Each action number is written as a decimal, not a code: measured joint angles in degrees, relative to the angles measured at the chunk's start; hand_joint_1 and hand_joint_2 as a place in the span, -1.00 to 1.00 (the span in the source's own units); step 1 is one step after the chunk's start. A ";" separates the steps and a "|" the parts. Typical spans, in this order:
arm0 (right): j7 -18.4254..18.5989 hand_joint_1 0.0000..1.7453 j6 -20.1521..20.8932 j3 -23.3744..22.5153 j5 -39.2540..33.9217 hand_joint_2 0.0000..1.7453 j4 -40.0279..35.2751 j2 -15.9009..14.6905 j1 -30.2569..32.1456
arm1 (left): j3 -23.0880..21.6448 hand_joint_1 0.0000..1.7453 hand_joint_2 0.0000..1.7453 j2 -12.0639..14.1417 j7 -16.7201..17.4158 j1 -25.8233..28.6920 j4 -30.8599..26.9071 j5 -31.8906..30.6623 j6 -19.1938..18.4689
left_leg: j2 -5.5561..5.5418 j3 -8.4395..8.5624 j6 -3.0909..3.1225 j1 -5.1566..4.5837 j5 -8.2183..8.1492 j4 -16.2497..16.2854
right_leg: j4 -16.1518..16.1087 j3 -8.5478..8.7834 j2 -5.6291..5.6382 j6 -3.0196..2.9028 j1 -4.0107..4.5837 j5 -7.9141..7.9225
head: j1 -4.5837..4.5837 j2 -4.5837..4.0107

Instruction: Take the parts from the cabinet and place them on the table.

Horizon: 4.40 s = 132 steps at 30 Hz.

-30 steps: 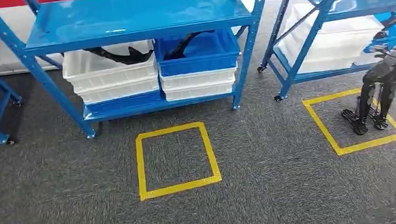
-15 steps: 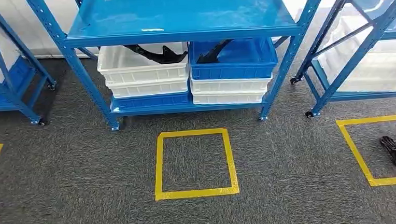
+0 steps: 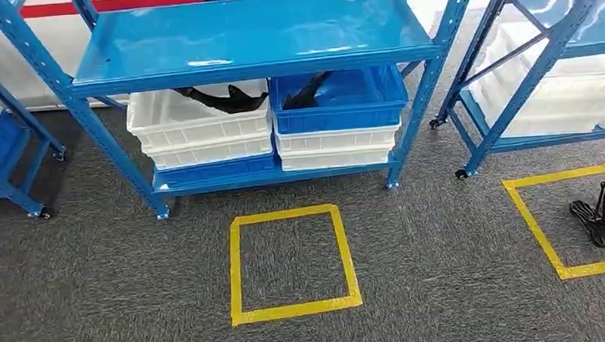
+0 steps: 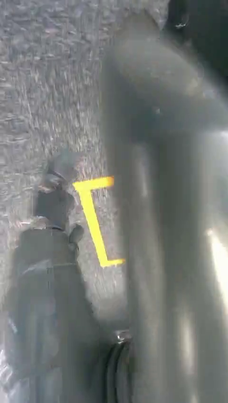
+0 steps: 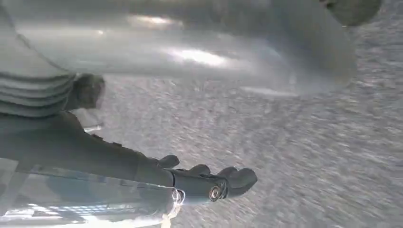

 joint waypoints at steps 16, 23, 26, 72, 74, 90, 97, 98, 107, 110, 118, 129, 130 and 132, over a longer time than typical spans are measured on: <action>-1.07 -1.00 -0.96 -0.02 -2.12 -1.00 -0.02 0.17 -0.66 | 0.00 -1.00 -1.00 -0.26 -2.32 0.01 0.00 -0.09 -2.43 | 5.80 3.82 1.80 -0.36 -2.00 -0.61 | 0.94 -4.19 -5.12 0.00 1.22 2.77 | 3.37 0.00; -1.24 -1.00 -1.14 -0.04 -2.21 -1.00 -0.02 0.35 -0.14 | 0.00 -1.00 -1.00 -0.26 -2.84 -0.30 -0.02 -0.42 -2.62 | -0.61 -1.43 0.06 0.22 -8.76 11.47 | -1.54 -3.01 0.36 -1.19 0.22 3.99 | 1.73 0.00; -1.24 -1.00 -1.14 -0.04 -2.23 -1.00 0.00 0.48 0.09 | 0.00 -1.00 -1.00 -0.24 -2.84 -0.16 0.00 -0.42 -2.69 | -0.43 -3.80 -0.29 0.29 -5.97 12.75 | -1.45 -2.76 2.88 -0.93 -0.11 3.77 | 1.05 0.00; -2.93 -1.00 2.67 -0.02 -4.24 -1.00 0.07 0.48 -0.16 | -0.04 -1.00 1.00 -0.42 1.53 -0.69 0.02 -2.03 -0.46 | 2.32 3.54 1.12 -0.35 -0.79 -1.75 | -0.75 -3.55 -3.40 1.64 -0.15 3.66 | 1.62 0.00; -2.97 -1.00 2.78 0.02 -3.71 -1.00 0.07 0.55 -0.20 | -0.04 -1.00 1.00 -0.39 1.64 -0.70 0.02 -2.03 -0.44 | 2.37 3.54 1.37 -0.53 -0.82 -1.74 | -0.77 -3.55 -3.40 1.81 -0.28 3.73 | 1.64 0.00; -3.10 -1.00 2.45 0.59 -3.13 -1.00 0.00 0.70 -0.26 | -0.02 -1.00 1.00 -0.63 1.77 -1.17 -0.02 -1.99 -0.44 | -3.30 4.51 2.05 -0.30 -0.27 -2.82 | -0.45 -3.79 3.33 2.24 -1.28 4.63 | 2.84 0.00; -3.28 -1.00 2.49 0.96 -3.06 -1.00 -0.02 0.63 -0.44 | -0.02 -1.00 -1.00 -0.63 2.14 -0.87 0.02 -1.92 -0.35 | -0.03 -0.07 -0.26 0.14 -4.63 4.99 | -2.37 -2.85 -0.04 0.27 -1.16 4.40 | 1.33 0.00; -3.28 -1.00 2.60 1.01 -3.06 -1.00 0.00 0.63 -0.44 | -0.02 -1.00 -1.00 -0.61 2.14 -0.87 0.02 -1.92 -0.35 | -0.03 -2.51 -0.46 0.24 -6.42 9.47 | -2.32 -2.83 -0.67 0.12 -1.14 4.28 | 1.09 0.00; -3.19 -1.00 2.82 1.44 -3.06 -1.00 0.00 0.63 -0.50 | -0.02 -1.00 -1.00 -0.68 2.30 -0.84 0.00 -1.95 -0.42 | 4.96 0.93 0.61 -0.06 1.24 -1.36 | -1.20 -1.58 -5.37 1.94 -0.61 2.31 | -0.26 0.00; -3.17 -1.00 2.82 1.46 -3.06 -1.00 0.00 0.61 -0.63 | -0.02 -1.00 -1.00 -0.66 2.32 -0.76 0.02 -1.92 -0.37 | 2.41 0.78 1.80 0.10 1.58 -1.45 | -0.75 -1.23 -5.28 2.94 -1.07 1.11 | -0.09 0.00; -2.97 -1.00 2.91 1.68 -3.06 -1.00 0.02 0.63 -0.43 | -0.02 -1.00 -1.00 -0.72 2.41 -0.55 0.04 -1.92 -0.42 | -4.09 1.35 2.83 -0.77 1.72 -1.43 | 8.10 -6.61 0.18 1.14 -0.50 0.82 | 2.21 0.00; -2.58 -1.00 3.39 1.90 -5.16 -1.00 0.00 0.33 -0.68 | -0.02 -1.00 -1.00 -0.90 2.89 -0.33 0.02 -2.01 -0.44 | -3.08 1.58 2.80 -0.66 1.19 -1.61 | -0.94 -3.03 2.51 0.83 0.32 3.17 | 1.62 0.00; -2.58 -1.00 3.43 1.90 -5.29 -1.00 0.00 0.35 -0.63 | -0.02 -1.00 -1.00 -0.85 2.89 -0.34 0.02 -2.01 -0.44 | -2.95 1.66 2.76 -0.64 1.17 -1.67 | -0.94 -3.00 2.65 0.80 0.32 3.16 | 1.34 0.00; -2.58 -1.00 3.52 1.95 -5.42 -1.00 0.00 0.44 -0.54 | -0.02 -1.00 1.00 -0.83 2.91 -0.34 0.02 -2.01 -0.44 | -2.80 1.76 2.73 -0.62 1.17 -1.73 | -0.93 -3.00 2.77 0.76 0.32 3.17 | 1.18 0.00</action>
